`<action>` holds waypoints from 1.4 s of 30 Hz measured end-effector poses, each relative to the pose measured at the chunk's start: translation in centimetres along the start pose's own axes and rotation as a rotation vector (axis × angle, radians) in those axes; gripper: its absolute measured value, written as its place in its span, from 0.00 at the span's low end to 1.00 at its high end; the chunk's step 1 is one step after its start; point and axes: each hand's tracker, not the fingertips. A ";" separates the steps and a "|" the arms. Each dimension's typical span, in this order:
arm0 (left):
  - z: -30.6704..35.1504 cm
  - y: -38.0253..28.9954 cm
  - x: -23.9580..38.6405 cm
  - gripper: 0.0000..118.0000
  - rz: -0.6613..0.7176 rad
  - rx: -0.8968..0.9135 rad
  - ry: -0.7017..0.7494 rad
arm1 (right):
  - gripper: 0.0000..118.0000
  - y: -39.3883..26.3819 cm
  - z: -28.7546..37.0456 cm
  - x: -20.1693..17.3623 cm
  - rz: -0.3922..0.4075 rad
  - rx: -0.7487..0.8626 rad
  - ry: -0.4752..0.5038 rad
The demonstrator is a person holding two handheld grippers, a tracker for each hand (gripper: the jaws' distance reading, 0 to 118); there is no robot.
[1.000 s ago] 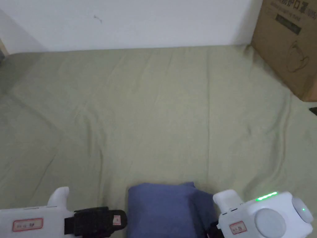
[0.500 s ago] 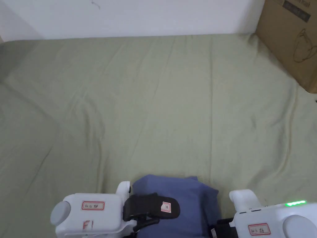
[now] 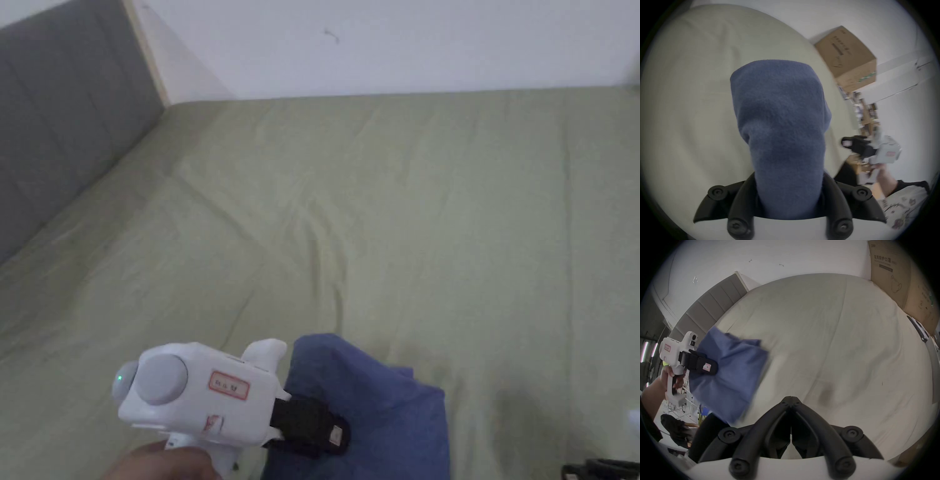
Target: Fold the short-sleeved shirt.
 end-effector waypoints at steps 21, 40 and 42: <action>14.1 1.9 -12.0 0.93 -0.035 0.225 0.659 | 0.00 0.2 -0.3 -4.9 -0.045 -0.028 0.027; 2.0 -7.3 23.5 0.00 -0.343 0.715 0.095 | 0.00 -1.8 16.2 -1.3 -0.159 0.482 -0.052; 4.6 -8.5 25.3 0.00 -0.384 0.818 0.170 | 0.00 -2.1 18.6 -1.5 -0.120 0.581 -0.072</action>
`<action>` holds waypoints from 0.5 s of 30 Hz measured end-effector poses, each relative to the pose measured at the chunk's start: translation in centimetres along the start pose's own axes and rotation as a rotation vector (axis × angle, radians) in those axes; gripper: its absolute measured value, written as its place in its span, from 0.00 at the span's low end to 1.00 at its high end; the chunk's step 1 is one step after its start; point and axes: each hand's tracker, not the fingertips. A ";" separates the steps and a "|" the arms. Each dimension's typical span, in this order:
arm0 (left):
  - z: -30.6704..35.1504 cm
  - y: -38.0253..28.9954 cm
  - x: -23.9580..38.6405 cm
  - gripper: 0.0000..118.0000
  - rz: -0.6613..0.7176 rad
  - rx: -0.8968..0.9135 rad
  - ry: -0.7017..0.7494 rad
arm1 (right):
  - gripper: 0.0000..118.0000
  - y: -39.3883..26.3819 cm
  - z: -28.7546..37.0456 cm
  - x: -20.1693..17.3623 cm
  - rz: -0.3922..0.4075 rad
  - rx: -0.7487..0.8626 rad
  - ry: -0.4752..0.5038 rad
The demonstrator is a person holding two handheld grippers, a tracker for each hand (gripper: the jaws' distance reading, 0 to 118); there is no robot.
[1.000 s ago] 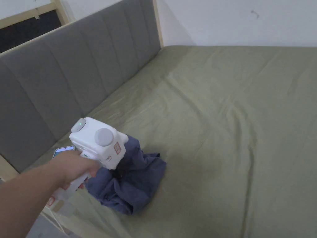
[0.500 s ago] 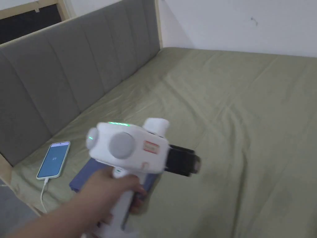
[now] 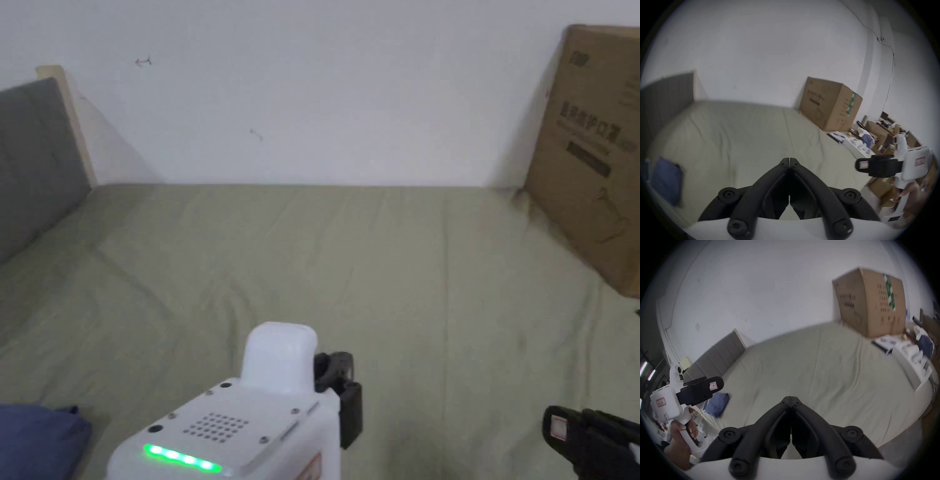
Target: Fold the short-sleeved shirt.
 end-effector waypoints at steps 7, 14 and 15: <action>9.1 4.2 2.3 0.00 -0.089 0.346 0.220 | 0.00 2.7 8.5 -2.6 0.152 0.485 -0.052; 10.1 0.0 2.9 0.00 -0.270 0.444 0.400 | 0.00 -1.5 7.6 -2.7 0.323 0.659 -0.279; 10.1 -0.9 2.6 0.00 -0.258 0.414 0.406 | 0.00 -2.2 6.8 -2.6 0.323 0.581 -0.358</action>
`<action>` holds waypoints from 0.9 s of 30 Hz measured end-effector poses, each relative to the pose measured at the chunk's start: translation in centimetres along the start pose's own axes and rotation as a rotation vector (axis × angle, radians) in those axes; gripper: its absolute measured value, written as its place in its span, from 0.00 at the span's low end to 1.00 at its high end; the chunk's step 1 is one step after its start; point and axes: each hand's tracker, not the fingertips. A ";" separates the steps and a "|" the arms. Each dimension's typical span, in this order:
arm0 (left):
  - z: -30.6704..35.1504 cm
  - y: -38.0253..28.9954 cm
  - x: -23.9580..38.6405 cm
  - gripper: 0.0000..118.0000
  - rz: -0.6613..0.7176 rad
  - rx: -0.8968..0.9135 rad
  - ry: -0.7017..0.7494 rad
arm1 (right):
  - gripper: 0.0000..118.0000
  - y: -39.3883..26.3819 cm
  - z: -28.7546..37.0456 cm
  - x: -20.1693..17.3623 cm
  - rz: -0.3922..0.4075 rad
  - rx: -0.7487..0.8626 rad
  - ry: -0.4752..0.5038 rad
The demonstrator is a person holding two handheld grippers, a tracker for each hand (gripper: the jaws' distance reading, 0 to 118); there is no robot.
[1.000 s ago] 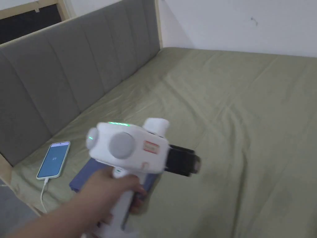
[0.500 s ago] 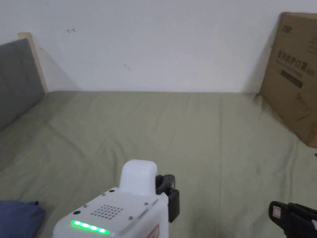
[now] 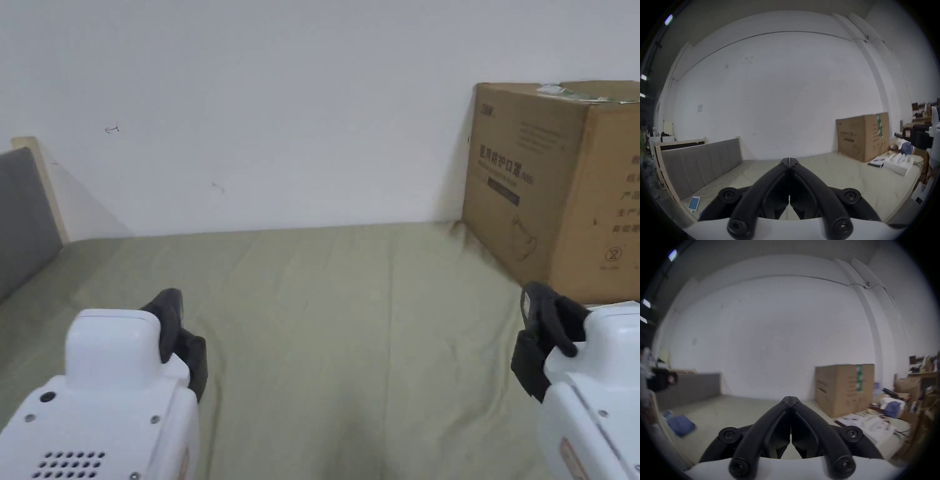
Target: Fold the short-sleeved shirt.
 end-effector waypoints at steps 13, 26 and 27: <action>3.0 -1.0 -0.6 0.50 0.128 -0.031 -0.022 | 0.36 0.9 3.6 1.2 -0.073 -0.016 0.027; 4.2 0.7 -0.5 1.00 0.118 0.019 -0.042 | 1.00 1.5 5.3 0.6 -0.030 -0.005 -0.002; 4.3 0.7 -0.6 1.00 0.118 0.018 -0.061 | 1.00 1.5 5.4 0.6 -0.030 -0.005 -0.002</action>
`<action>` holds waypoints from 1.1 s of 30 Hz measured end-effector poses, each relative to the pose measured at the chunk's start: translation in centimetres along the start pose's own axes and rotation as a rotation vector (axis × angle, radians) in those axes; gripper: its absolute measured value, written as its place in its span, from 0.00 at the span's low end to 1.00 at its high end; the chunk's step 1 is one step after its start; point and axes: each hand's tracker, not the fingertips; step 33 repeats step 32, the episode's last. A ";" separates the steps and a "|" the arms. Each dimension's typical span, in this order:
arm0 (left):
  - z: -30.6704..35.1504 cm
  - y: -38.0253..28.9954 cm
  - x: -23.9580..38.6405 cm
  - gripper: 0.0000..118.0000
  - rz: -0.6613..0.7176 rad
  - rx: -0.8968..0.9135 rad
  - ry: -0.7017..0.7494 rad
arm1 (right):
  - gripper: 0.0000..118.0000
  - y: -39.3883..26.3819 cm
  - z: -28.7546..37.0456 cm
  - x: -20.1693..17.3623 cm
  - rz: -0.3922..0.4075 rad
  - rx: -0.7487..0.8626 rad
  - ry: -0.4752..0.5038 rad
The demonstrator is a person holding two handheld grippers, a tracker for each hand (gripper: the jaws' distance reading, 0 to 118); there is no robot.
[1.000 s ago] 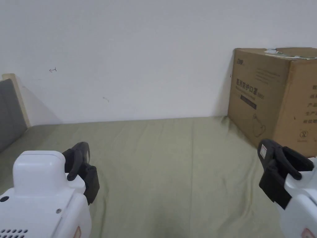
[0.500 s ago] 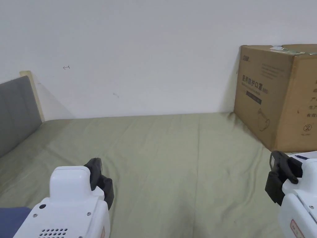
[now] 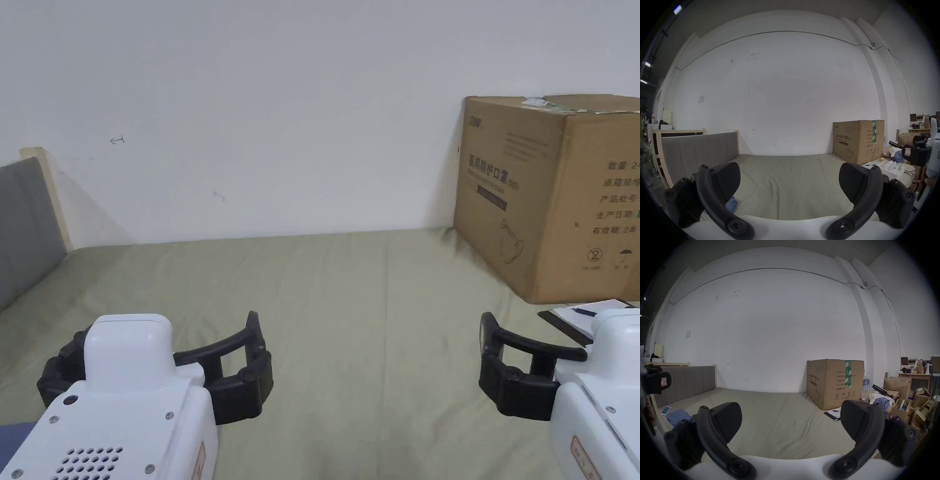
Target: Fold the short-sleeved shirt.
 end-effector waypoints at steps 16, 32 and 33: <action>-0.5 0.0 0.7 1.00 0.034 -0.069 0.063 | 1.00 0.2 0.6 -1.0 0.030 0.007 0.020; -1.3 -0.7 1.0 1.00 0.011 -0.148 0.132 | 1.00 -0.2 0.6 -1.7 0.031 -0.035 0.044; -1.3 -0.7 1.0 1.00 0.011 -0.148 0.132 | 1.00 -0.2 0.6 -1.7 0.031 -0.035 0.044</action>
